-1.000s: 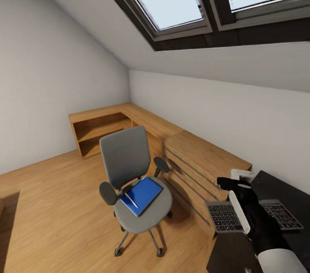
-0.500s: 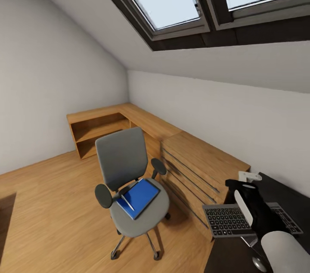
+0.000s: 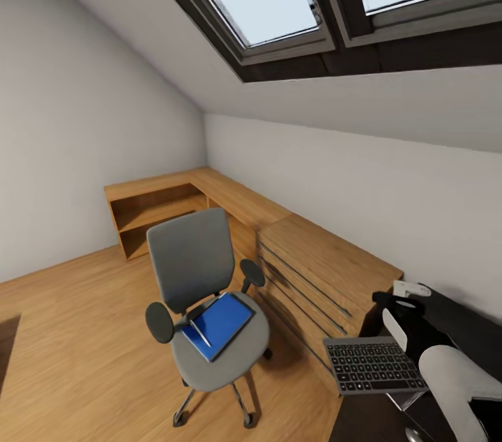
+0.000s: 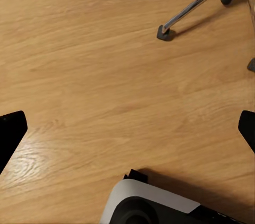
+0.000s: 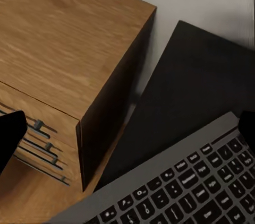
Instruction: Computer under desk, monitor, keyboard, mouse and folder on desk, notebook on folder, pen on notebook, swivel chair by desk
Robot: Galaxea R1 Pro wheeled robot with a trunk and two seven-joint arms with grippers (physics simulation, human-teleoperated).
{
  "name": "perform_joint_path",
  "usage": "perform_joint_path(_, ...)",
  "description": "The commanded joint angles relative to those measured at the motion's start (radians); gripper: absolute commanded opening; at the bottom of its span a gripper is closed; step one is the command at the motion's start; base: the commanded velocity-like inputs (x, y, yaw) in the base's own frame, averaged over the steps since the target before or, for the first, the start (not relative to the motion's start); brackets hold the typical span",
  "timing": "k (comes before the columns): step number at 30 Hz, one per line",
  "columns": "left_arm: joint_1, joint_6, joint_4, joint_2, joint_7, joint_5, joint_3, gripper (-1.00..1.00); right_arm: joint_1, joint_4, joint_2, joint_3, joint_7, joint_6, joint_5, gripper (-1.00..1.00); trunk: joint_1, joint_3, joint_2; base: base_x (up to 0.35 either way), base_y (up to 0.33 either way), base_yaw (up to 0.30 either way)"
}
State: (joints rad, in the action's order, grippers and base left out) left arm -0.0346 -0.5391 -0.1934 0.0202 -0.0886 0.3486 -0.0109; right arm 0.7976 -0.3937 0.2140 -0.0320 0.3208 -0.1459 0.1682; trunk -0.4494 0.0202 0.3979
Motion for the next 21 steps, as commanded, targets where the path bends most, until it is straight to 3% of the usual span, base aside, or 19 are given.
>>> perform_joint_path(1,-0.001,-0.002,0.0,0.0,-0.006,-0.004,-0.001,1.0,0.001,-0.001,0.0,0.0,0.004,0.001,0.007,1.0,-0.001,0.002,0.002,0.009,-0.011,0.0)
perform_joint_path(5,-0.001,-0.003,0.0,0.0,-0.006,-0.003,-0.001,1.0,0.001,0.038,-0.002,-0.007,0.009,0.088,0.017,1.0,-0.001,0.002,0.002,0.003,-0.004,0.0)
perform_joint_path(6,-0.001,-0.004,0.0,0.0,-0.005,-0.004,-0.001,1.0,0.002,0.06,-0.005,-0.031,0.01,0.112,0.031,1.0,-0.001,0.002,0.002,0.0,0.0,0.0)
perform_joint_path(8,-0.001,-0.005,0.0,0.001,-0.003,-0.004,-0.001,1.0,0.002,0.066,-0.006,-0.039,0.01,0.116,0.036,1.0,-0.001,0.002,0.002,0.0,0.0,0.0)
perform_joint_path(17,-0.001,-0.033,-0.04,0.002,-0.007,0.001,0.005,1.0,0.002,0.071,-0.002,-0.052,0.011,-0.001,0.045,1.0,-0.001,0.002,0.002,0.0,0.0,0.0)
perform_joint_path(21,-0.001,-0.042,-0.098,0.007,-0.003,0.003,0.006,1.0,0.002,0.069,-0.002,-0.052,0.011,-0.017,0.045,1.0,-0.016,0.015,0.03,0.0,0.0,0.0)
